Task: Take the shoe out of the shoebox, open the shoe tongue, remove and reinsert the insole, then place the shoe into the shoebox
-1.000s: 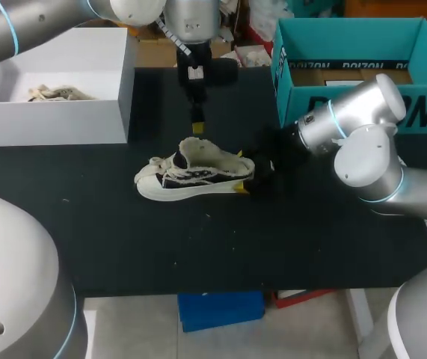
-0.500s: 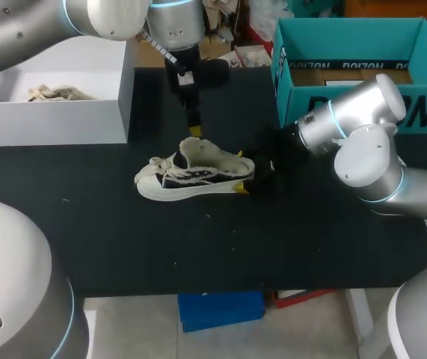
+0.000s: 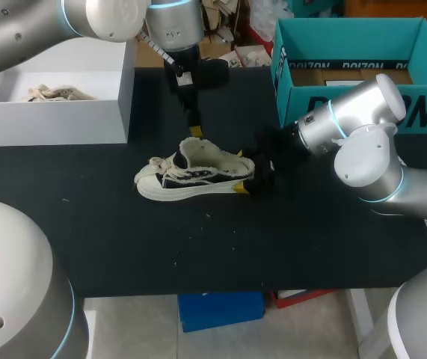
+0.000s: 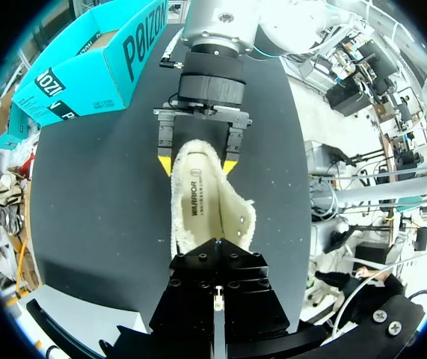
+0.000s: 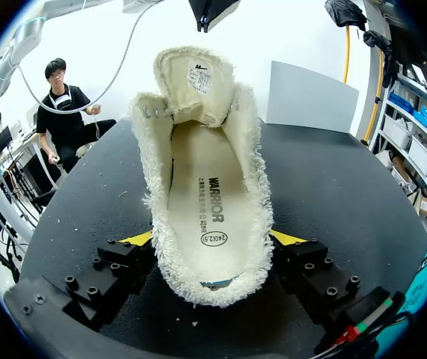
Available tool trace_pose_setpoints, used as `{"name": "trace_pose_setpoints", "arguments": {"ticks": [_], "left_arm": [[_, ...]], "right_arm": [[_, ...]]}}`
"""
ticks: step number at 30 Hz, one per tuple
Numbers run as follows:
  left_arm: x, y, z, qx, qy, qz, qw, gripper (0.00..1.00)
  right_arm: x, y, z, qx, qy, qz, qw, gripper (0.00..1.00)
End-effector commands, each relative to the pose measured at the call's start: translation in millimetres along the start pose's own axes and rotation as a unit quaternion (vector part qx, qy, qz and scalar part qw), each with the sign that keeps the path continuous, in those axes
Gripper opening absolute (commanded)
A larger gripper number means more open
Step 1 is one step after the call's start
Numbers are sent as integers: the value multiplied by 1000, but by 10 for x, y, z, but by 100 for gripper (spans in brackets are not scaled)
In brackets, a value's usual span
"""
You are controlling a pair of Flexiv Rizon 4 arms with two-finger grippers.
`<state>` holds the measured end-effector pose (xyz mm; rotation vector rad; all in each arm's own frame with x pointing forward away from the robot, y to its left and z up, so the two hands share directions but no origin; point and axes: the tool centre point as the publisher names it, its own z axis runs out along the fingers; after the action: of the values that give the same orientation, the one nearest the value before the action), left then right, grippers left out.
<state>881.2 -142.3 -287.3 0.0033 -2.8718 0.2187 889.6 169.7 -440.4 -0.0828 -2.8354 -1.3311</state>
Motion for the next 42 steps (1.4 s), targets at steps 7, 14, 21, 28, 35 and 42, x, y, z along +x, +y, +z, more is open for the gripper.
{"name": "trace_pose_setpoints", "arguments": {"ticks": [7,14,21,28,35,42], "left_arm": [[3,-151,262,-19,7,4,1000,0],[0,-187,430,-28,18,-1,999,0],[-22,-179,645,-33,35,-11,999,0],[-55,-157,808,-42,48,-16,998,0],[-65,-112,975,-49,61,-22,997,0],[-44,-71,1091,-56,65,-29,996,0]], "right_arm": [[-7,-10,11,0,0,1,1000,0],[-7,-10,11,0,0,1,1000,0],[-7,-10,11,0,0,1,1000,0],[-7,-10,11,0,0,1,1000,0],[-7,-10,11,0,0,1,1000,0],[-7,-10,11,0,0,1,1000,0]]}}
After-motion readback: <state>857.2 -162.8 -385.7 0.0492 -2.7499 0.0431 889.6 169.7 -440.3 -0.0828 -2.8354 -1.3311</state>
